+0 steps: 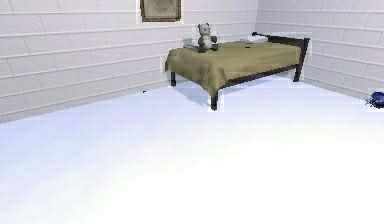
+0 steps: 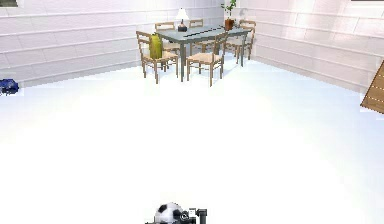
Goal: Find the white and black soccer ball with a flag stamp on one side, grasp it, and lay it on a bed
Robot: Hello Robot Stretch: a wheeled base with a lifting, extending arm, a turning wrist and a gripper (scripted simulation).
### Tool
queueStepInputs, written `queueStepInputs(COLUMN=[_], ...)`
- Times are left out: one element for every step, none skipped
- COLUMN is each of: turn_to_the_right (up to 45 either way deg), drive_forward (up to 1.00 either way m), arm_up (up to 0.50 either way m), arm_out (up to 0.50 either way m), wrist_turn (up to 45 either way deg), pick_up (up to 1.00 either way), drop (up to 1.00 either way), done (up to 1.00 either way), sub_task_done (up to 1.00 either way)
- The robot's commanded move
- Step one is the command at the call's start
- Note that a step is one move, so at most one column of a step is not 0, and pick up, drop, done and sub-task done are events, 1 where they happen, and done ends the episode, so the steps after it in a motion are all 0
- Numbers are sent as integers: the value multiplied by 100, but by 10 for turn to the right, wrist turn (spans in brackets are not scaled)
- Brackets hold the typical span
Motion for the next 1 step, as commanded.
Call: queueStepInputs(turn_to_the_right=[0], drive_forward=[0], arm_up=[0], arm_out=[0], wrist_turn=[450], pick_up=[0], drop=[0], done=[0], sub_task_done=[0])
